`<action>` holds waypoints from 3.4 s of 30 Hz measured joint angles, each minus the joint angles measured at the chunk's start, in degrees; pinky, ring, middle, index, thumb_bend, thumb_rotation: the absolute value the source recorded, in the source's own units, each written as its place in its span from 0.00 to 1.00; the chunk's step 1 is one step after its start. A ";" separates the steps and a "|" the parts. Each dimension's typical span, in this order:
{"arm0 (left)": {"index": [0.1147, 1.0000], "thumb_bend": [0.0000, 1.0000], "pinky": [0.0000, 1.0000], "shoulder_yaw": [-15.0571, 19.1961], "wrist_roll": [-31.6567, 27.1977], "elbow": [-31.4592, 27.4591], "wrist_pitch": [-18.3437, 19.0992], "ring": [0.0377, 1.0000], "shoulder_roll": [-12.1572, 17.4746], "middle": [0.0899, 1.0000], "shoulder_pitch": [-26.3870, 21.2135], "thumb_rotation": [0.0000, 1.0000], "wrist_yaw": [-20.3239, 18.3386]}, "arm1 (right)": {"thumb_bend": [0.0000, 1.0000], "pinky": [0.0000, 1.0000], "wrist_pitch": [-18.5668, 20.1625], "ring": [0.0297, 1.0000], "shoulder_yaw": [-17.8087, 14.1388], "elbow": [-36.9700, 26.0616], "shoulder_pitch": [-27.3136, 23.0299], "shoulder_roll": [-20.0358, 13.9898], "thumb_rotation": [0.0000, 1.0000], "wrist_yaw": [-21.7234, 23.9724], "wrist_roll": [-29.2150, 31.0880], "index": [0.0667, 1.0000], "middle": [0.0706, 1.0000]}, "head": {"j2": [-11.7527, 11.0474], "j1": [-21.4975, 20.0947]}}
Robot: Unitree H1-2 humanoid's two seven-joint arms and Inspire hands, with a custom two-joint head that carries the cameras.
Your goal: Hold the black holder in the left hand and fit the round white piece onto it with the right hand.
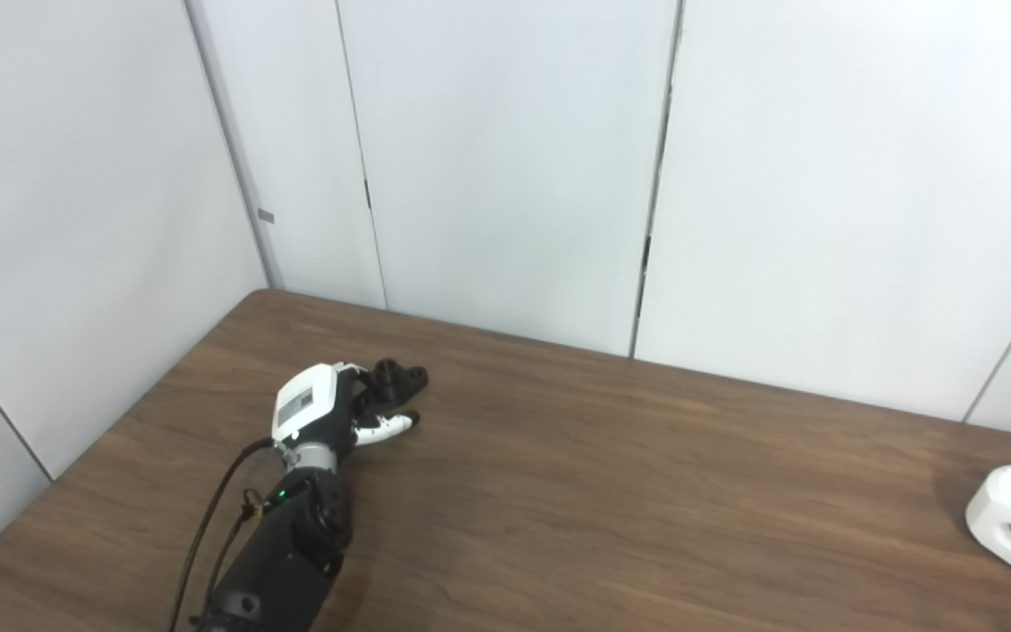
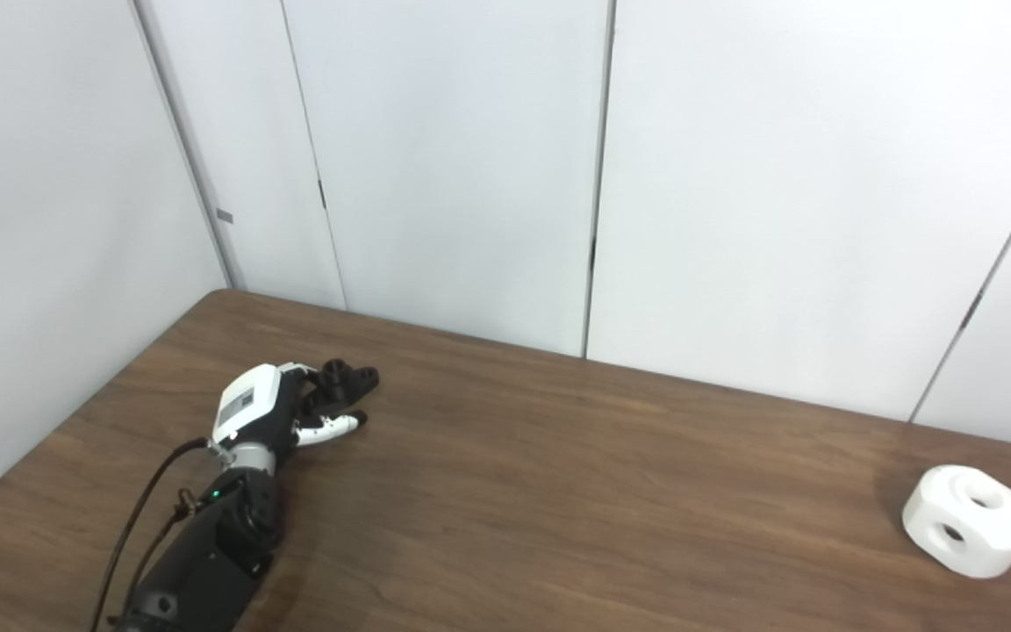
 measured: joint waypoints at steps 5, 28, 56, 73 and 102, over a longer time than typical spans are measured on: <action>0.63 0.78 1.00 -0.10 0.01 -0.15 0.04 0.95 0.01 0.88 0.02 0.30 0.05 | 0.54 1.00 0.58 1.00 0.06 -0.24 0.18 0.00 1.00 0.01 0.12 1.00 1.00 | 0.18 0.00; 0.42 0.52 0.97 0.58 -0.30 0.33 -2.06 0.87 -0.13 0.77 0.61 0.05 5.51 | 0.53 1.00 0.83 1.00 0.30 -0.48 0.55 0.04 1.00 0.48 0.91 1.00 1.00 | 0.35 0.00; 0.42 0.51 0.94 0.46 -2.43 -4.54 -5.72 0.86 -0.89 0.76 5.29 0.04 5.40 | 0.54 1.00 1.98 1.00 0.33 -0.76 0.58 0.09 1.00 0.41 1.27 1.00 1.00 | 1.67 -1.93; 0.42 0.51 0.90 -4.07 -1.49 -21.47 -4.96 0.85 -2.83 0.77 15.10 0.04 -2.46 | 0.55 1.00 4.89 1.00 1.33 -3.04 1.47 1.39 1.00 -0.98 -0.02 1.00 1.00 | 4.48 -3.95; 0.42 0.51 0.93 -16.63 7.49 -39.25 -9.43 0.87 -9.04 0.78 26.80 0.04 -15.12 | 0.48 1.00 12.90 1.00 4.61 -10.77 3.29 3.59 1.00 -3.62 -2.72 1.00 1.00 | 15.20 -15.02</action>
